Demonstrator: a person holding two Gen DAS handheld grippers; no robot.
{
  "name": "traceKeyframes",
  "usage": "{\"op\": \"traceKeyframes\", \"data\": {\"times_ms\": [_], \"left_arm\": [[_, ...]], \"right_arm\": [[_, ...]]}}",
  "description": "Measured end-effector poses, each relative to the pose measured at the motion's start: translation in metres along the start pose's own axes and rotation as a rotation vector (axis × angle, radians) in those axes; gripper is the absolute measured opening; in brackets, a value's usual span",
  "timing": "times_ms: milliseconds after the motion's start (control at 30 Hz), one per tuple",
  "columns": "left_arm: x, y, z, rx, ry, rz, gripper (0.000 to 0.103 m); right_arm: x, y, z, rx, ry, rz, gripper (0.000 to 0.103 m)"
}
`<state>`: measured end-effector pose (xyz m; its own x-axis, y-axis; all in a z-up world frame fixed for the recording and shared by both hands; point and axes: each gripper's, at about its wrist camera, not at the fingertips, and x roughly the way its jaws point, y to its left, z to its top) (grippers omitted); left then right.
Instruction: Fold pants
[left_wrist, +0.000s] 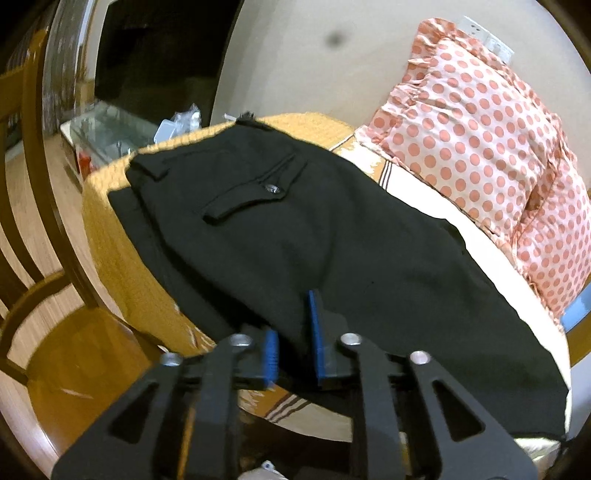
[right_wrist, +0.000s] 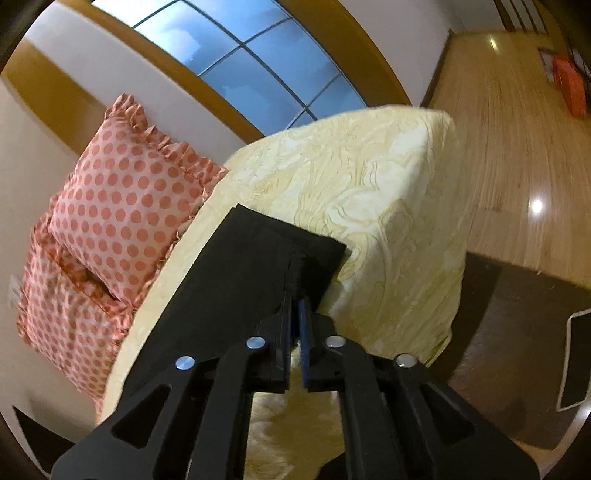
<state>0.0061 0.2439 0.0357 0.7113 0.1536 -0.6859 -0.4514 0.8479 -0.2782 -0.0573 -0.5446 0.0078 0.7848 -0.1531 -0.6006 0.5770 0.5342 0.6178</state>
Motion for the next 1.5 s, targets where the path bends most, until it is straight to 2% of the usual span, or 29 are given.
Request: {"op": "traceKeyframes", "data": {"times_ms": [33,67,100,167,233,300,467,600,700,767,833,900,1000,1100,1200,1267,1333,1400,1500], "left_arm": [[-0.007,0.001,0.0,0.003,-0.031,0.021,0.057],[-0.017,0.001,0.0,0.003,-0.082,0.048,0.064],[-0.023,0.002,0.001,0.005,-0.117,0.061,0.068],[-0.042,-0.003,0.003,0.028,-0.21,0.088,0.07],[-0.054,-0.016,0.004,0.068,-0.271,0.084,0.082],[-0.056,-0.034,0.004,0.123,-0.284,0.054,0.085],[-0.027,-0.076,-0.008,0.243,-0.195,-0.033,0.085],[-0.004,-0.095,-0.019,0.279,-0.129,-0.078,0.085],[0.007,-0.1,-0.027,0.288,-0.099,-0.086,0.085],[0.015,-0.101,-0.03,0.286,-0.073,-0.093,0.086],[0.022,-0.098,-0.033,0.275,-0.044,-0.107,0.088],[0.026,-0.095,-0.036,0.274,-0.04,-0.117,0.09],[0.025,-0.096,-0.042,0.307,-0.056,-0.124,0.095],[0.026,-0.098,-0.047,0.342,-0.075,-0.128,0.099],[0.026,-0.097,-0.05,0.342,-0.091,-0.143,0.101],[0.026,-0.097,-0.049,0.335,-0.097,-0.149,0.101],[0.025,-0.096,-0.05,0.331,-0.102,-0.157,0.101],[0.025,-0.096,-0.05,0.329,-0.105,-0.16,0.101],[0.025,-0.095,-0.049,0.317,-0.105,-0.171,0.101]], "right_arm": [[-0.006,0.0,0.003,-0.012,-0.036,-0.011,0.032],[-0.012,-0.001,0.007,-0.014,-0.074,-0.014,0.045],[-0.015,-0.002,0.009,-0.013,-0.099,-0.017,0.069],[-0.019,-0.003,0.017,-0.023,-0.152,-0.021,0.071],[-0.012,-0.003,0.022,-0.034,-0.156,-0.02,0.067],[0.0,-0.004,0.024,-0.044,-0.14,-0.023,0.065],[0.018,0.0,0.018,-0.099,-0.12,-0.047,0.063],[0.017,0.012,-0.002,-0.175,-0.083,0.008,0.057],[0.012,0.016,-0.022,-0.194,-0.046,0.115,0.047],[0.011,0.016,-0.027,-0.19,-0.06,0.117,0.039],[0.014,0.009,-0.024,-0.139,-0.077,0.113,0.022],[0.02,0.001,-0.02,-0.077,-0.076,0.121,0.011],[0.022,0.005,-0.018,-0.062,-0.077,0.13,0.006],[0.013,0.034,-0.014,-0.11,-0.11,0.16,0.006],[-0.001,0.095,-0.015,-0.195,-0.129,0.272,0.006],[-0.016,0.156,-0.032,-0.318,-0.119,0.4,0.006],[-0.03,0.221,-0.069,-0.457,-0.055,0.567,0.006],[-0.038,0.286,-0.129,-0.631,0.071,0.739,0.006],[-0.034,0.339,-0.224,-0.868,0.297,0.848,0.005]]}}
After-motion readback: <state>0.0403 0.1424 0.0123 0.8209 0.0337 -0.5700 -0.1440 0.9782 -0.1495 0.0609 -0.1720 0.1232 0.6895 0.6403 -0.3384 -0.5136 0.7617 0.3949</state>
